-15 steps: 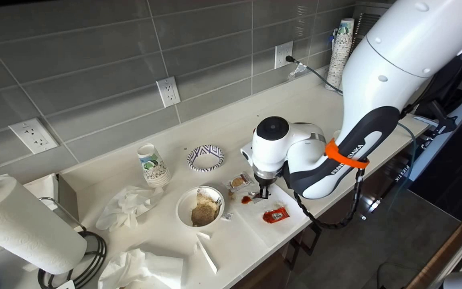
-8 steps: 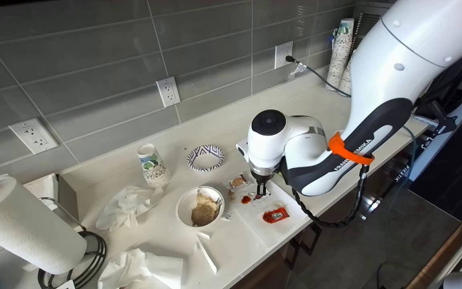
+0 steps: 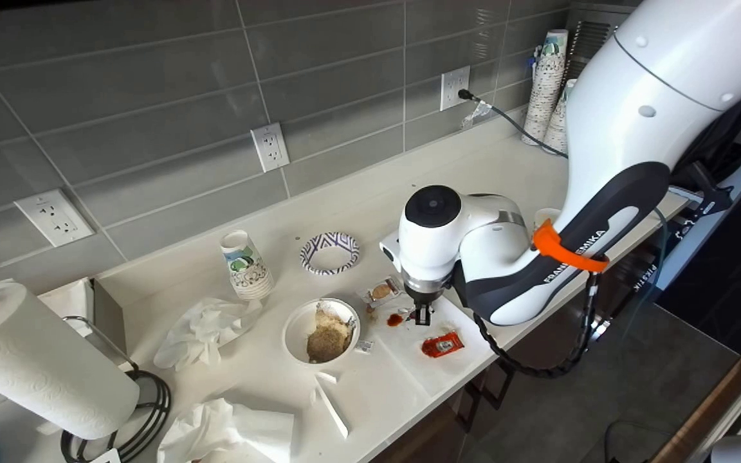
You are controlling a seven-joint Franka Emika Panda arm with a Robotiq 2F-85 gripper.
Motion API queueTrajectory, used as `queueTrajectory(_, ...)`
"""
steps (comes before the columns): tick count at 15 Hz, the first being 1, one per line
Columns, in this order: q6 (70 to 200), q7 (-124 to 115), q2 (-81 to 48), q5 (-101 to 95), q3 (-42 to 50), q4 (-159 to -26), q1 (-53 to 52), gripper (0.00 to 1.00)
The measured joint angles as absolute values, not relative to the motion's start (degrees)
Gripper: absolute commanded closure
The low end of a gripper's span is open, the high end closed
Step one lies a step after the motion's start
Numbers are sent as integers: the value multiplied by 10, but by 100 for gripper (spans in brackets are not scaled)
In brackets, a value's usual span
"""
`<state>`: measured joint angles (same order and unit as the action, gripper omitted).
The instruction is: Squeeze the sauce out of the white sachet in the middle on the napkin
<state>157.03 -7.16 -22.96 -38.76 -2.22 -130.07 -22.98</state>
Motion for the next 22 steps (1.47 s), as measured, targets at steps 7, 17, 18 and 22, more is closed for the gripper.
queueTrajectory(7, 1581, -71, -238, -388, -26, -1302, -225, 100)
queueTrajectory(17, 1608, -70, -259, -388, -26, -1288, -225, 100)
queueTrajectory(18, 1608, -70, -261, -388, -26, -1287, -225, 100)
queueTrajectory(22, 1608, -67, -274, -388, -27, -1278, -225, 100)
